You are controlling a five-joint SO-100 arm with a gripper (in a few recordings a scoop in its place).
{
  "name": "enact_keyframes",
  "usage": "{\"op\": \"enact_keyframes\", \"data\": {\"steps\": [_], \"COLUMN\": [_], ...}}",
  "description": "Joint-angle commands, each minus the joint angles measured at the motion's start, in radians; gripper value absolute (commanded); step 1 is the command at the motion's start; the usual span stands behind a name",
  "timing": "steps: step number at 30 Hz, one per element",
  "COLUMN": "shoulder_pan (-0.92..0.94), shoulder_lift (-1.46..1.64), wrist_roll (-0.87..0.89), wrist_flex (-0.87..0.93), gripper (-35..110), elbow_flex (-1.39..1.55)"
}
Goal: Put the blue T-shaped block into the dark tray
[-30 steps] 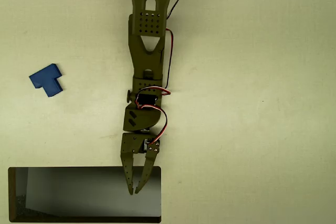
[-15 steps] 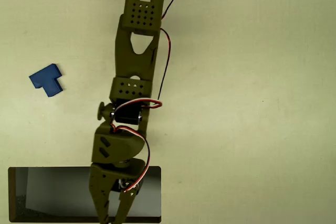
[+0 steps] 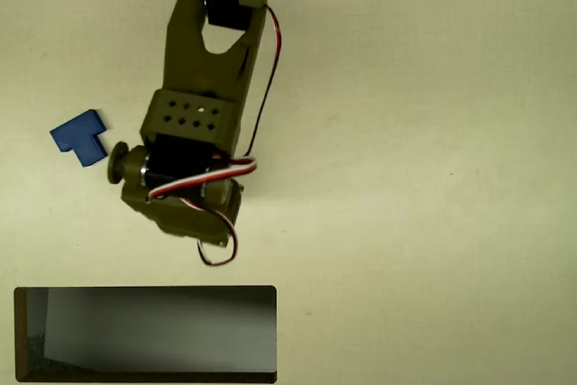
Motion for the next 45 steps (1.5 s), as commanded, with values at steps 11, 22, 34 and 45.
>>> {"op": "enact_keyframes", "data": {"steps": [11,22,34,45], "shoulder_pan": [0.769,0.684,0.453,0.209], "shoulder_lift": [0.304,0.037,0.046,0.032], "wrist_roll": [-1.338,-1.164,-0.950,-0.690], "wrist_flex": [-0.851,-1.147,-1.269,-1.359], "gripper": [0,0,0,0], "elbow_flex": [0.979,0.900,0.976,0.968]}}
